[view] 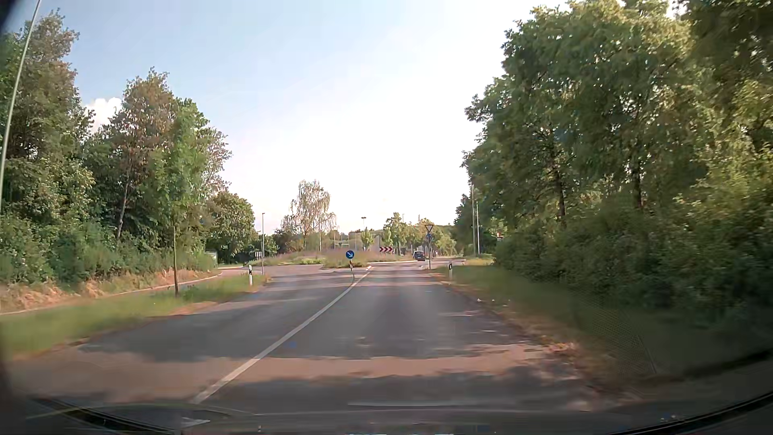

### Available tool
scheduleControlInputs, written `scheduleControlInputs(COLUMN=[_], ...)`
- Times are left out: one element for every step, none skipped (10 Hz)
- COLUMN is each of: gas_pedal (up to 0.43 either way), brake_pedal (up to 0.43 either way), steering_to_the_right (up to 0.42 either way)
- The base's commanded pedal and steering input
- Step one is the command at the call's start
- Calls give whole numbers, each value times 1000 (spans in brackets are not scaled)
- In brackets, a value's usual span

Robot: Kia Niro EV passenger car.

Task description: Follow the waypoints while adhering to traffic rules and regulations

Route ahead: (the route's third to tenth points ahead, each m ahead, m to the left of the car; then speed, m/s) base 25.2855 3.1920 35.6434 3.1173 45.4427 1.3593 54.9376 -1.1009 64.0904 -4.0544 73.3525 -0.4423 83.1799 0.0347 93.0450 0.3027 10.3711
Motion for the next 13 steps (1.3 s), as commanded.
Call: scheduleControlInputs(gas_pedal=[0, 0, 0, 0, 0, 0, 0, 0, 0, 0, 0, 0, 0], brake_pedal=[152, 159, 165, 165, 165, 165, 171, 177, 183, 189, 201, 201, 201], steering_to_the_right=[-16, -16, -16, -15, -14, -13, -13, -13, -13, -13, -13, -11, -10])
